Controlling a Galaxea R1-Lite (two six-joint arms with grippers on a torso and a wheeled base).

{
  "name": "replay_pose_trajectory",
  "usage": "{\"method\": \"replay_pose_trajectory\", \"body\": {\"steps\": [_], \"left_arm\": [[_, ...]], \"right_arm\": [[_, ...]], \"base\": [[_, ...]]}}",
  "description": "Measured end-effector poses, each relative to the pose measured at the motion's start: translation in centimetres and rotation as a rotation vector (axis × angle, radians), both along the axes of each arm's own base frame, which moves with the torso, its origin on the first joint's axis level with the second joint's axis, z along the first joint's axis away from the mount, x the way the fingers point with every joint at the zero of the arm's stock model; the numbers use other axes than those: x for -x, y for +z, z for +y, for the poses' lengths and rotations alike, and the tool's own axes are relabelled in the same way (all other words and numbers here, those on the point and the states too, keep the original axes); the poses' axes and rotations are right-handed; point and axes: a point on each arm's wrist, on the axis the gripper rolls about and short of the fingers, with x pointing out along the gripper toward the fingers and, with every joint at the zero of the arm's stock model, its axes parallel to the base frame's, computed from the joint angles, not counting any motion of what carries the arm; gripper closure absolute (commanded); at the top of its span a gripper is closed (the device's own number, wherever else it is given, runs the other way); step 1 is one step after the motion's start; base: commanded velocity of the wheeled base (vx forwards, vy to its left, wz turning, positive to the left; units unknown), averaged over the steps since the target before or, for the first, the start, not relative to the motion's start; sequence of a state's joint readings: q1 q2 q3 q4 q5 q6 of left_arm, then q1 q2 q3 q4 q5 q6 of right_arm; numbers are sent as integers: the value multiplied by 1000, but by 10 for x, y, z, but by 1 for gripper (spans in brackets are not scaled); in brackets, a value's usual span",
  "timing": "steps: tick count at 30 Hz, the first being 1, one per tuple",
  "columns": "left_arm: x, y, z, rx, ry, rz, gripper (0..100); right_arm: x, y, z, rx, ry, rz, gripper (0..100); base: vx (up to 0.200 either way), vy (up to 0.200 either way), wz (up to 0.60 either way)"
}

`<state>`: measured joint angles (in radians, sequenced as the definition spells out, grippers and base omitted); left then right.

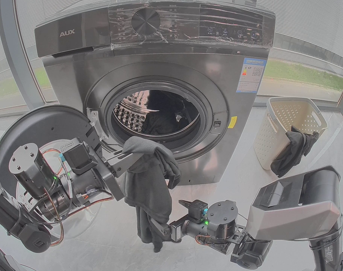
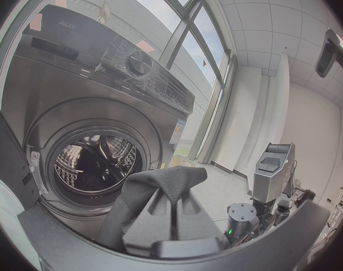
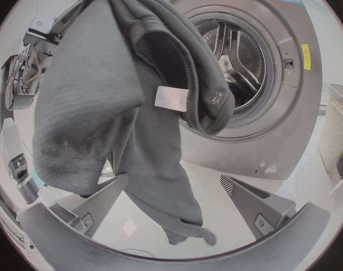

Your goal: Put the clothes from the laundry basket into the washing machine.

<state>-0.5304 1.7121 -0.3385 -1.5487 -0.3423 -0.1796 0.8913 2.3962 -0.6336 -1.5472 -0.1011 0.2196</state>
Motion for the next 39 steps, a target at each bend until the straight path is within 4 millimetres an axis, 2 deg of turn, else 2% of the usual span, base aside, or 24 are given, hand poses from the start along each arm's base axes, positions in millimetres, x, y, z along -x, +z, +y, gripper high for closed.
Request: {"method": "replay_pose_trajectory", "body": {"steps": [8, 16, 21, 32, 39], "left_arm": [[-2, 0, 0, 8, -7, 8, 100], [-1, -1, 1, 3, -16, 10, 100], [-1, -1, 1, 3, -17, 8, 100], [2, -3, 0, -5, -25, 15, 100], [2, -3, 0, -5, -25, 17, 100]], "right_arm": [[-1, 1, -2, -1, -13, 0, 0], [-34, 5, -34, 28, -138, -36, 0], [-44, 13, -49, 25, -181, -53, 0], [-59, 31, -41, -43, -194, -124, 0], [-50, 33, -27, -58, -136, -130, 0]], "base": [[0, 0, 0], [0, 0, 0], [0, 0, 0], [0, 0, 0], [0, 0, 0]]}}
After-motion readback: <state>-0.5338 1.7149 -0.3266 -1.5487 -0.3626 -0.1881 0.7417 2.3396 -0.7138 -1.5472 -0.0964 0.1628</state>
